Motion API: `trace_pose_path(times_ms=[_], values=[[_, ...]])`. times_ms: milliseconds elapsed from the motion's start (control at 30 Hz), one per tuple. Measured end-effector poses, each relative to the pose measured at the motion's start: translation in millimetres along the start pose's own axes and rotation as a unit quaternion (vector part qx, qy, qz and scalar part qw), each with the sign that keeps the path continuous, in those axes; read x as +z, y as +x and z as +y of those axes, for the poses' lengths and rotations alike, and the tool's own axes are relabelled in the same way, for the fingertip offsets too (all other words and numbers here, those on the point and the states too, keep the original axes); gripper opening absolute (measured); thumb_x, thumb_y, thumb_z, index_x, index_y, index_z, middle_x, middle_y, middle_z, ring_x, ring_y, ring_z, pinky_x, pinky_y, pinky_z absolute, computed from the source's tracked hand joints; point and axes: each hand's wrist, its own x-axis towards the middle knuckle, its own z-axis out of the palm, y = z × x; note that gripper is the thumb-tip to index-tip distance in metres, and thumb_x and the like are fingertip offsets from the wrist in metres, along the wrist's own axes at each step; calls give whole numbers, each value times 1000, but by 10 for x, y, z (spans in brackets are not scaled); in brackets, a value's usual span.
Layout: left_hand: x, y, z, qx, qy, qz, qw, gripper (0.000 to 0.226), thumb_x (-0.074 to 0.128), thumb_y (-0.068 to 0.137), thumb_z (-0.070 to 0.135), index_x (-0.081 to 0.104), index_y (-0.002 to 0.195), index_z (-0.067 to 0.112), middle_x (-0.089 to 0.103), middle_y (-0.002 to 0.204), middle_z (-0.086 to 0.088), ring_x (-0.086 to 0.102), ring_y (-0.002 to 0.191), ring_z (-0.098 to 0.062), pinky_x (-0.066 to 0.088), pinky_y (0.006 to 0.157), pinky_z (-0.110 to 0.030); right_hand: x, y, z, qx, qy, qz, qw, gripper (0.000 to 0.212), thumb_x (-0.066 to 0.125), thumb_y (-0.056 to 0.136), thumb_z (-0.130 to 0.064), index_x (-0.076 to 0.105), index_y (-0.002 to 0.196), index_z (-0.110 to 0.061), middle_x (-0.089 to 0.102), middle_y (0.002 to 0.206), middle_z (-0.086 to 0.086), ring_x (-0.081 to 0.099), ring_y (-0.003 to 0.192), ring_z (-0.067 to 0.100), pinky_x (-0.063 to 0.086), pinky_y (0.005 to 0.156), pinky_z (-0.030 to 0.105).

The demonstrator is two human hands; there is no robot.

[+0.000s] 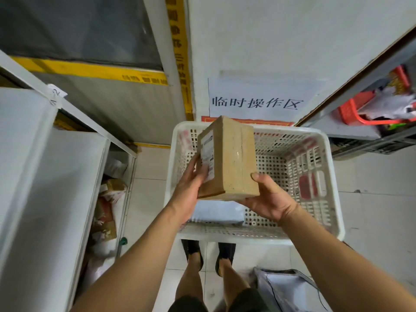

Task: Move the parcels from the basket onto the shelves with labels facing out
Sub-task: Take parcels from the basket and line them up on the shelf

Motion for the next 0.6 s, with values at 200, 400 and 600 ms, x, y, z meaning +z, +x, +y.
trace_pose_path(times_ms=[200,400,600], values=[[-1,-257,134,50,34,44,997,65,78,94,35,47,150,43,70,133,15,66,125,-12,51,111,-51,161,-174,-193,-90,-202,121,968,56,63,102,-15,50,157,-22,64,144,13,65,119,28,54,101,44],[199,-530,318,98,174,96,975,47,80,91,40,56,131,51,69,132,20,68,114,-4,58,102,-41,560,-397,-336,-94,-388,74,914,83,88,82,-37,45,153,-25,66,138,8,67,125,34,58,102,51],[127,-702,1106,233,505,51,830,113,89,75,56,23,164,30,28,167,4,25,152,-15,22,123,-32,1080,-618,-1043,-63,-638,-21,767,67,87,81,-34,59,141,-36,66,138,-6,64,124,9,51,108,31]])
